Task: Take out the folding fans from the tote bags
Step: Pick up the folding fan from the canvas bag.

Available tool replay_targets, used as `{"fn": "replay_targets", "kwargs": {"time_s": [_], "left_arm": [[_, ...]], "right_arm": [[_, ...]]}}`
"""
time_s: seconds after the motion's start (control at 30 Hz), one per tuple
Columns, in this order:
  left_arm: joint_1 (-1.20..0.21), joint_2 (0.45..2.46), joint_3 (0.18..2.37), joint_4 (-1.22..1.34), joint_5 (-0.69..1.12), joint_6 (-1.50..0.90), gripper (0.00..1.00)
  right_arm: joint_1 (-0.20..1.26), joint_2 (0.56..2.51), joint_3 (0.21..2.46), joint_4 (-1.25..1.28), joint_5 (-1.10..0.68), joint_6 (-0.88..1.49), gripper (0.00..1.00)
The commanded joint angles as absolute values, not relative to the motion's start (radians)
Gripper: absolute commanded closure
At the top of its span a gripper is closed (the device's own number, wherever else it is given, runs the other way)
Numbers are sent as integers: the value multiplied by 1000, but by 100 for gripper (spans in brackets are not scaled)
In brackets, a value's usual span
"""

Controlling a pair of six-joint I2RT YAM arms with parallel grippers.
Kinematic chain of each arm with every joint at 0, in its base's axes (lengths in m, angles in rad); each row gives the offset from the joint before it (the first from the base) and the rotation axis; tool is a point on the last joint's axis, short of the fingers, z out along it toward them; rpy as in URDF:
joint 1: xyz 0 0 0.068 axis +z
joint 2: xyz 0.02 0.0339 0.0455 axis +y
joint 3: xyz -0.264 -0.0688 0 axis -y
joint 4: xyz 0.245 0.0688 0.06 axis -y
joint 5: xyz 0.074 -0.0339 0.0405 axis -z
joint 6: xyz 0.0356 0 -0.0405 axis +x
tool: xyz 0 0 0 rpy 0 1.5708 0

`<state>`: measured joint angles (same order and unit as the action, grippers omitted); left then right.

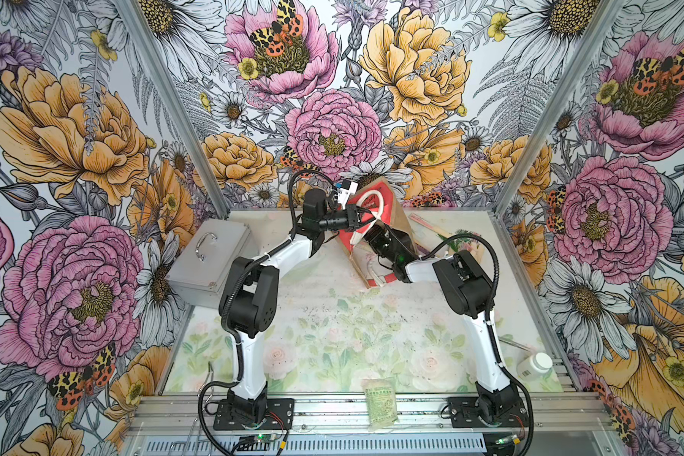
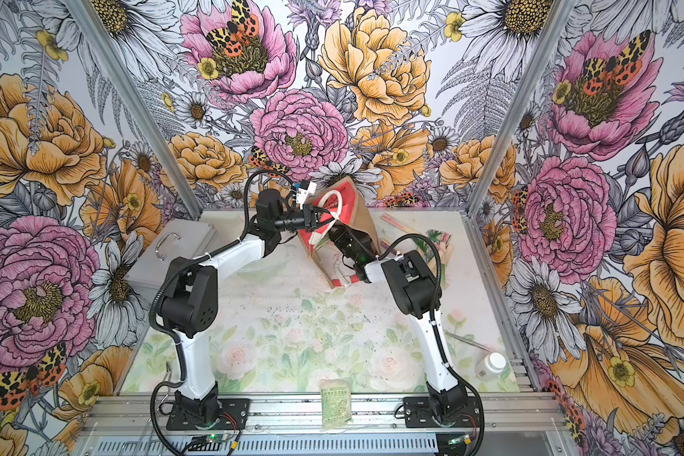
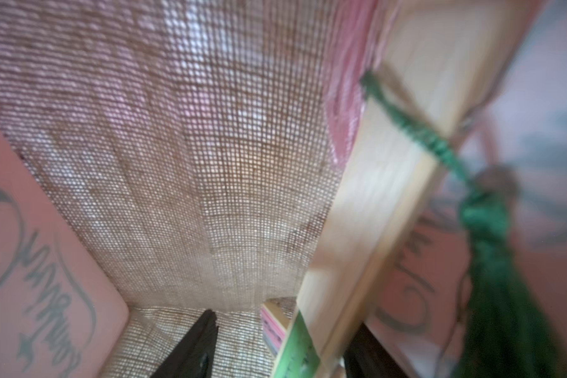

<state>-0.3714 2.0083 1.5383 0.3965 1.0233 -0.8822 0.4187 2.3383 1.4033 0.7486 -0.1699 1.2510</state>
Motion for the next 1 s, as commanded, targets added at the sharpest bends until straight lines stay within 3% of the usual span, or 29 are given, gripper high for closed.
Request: {"fn": "replay_targets", "kwargs": {"time_s": [0.0,0.23,0.63,0.83,0.97], "left_arm": [[-386,1970,1550,434,1127,-861,100],[-401,1969,1574,435,1186,-858,100],[-420,1968,1585,437,1324,-845,100],[-362,1996,1589,437,1171,-897,100],[-319,2042,1638,437,1036,-983,100]], "right_arm": [[390,2370,1391,766,-128,1319,40],[387,2409,1389,784,-81,1371,44],[379,2455,1367,978,-48,1387,78],[389,2464,1343,1222,-101,1298,96],[420,2419,1315,1310,-219,1137,100]]}}
